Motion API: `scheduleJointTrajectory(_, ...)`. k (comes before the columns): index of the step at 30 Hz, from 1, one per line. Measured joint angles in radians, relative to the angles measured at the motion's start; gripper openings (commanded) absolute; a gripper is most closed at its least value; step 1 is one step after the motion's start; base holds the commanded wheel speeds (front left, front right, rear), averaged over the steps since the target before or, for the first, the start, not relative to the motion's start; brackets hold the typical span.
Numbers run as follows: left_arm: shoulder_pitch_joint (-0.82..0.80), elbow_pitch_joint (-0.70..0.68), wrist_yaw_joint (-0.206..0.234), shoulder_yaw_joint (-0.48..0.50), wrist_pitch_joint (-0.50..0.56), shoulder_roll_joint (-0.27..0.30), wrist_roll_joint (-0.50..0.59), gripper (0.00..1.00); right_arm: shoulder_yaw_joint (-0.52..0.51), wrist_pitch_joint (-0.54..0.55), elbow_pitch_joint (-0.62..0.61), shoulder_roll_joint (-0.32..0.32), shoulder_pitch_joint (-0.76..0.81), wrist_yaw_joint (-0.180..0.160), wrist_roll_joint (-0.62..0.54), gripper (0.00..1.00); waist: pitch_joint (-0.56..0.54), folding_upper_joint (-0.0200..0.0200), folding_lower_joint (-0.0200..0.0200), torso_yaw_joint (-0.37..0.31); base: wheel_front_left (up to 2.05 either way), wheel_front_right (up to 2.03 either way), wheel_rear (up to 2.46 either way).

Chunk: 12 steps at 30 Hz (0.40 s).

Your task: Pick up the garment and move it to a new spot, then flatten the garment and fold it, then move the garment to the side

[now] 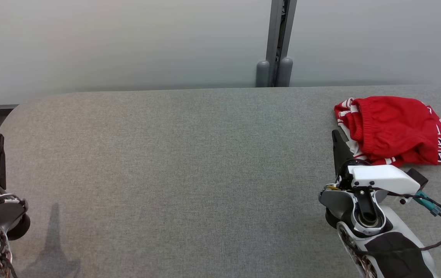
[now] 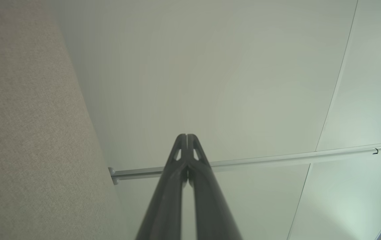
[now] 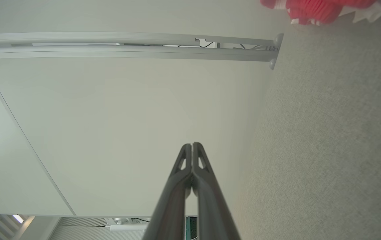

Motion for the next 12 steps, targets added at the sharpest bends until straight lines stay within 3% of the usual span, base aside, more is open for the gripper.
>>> scheduleJointTrajectory(12,0.0,0.0,0.0,0.0,0.0,0.0,0.0,0.0,0.0,0.0,0.0,0.0,0.0,0.0,0.0,0.0,0.0,0.0,0.0,0.0,0.0,0.0,0.0)
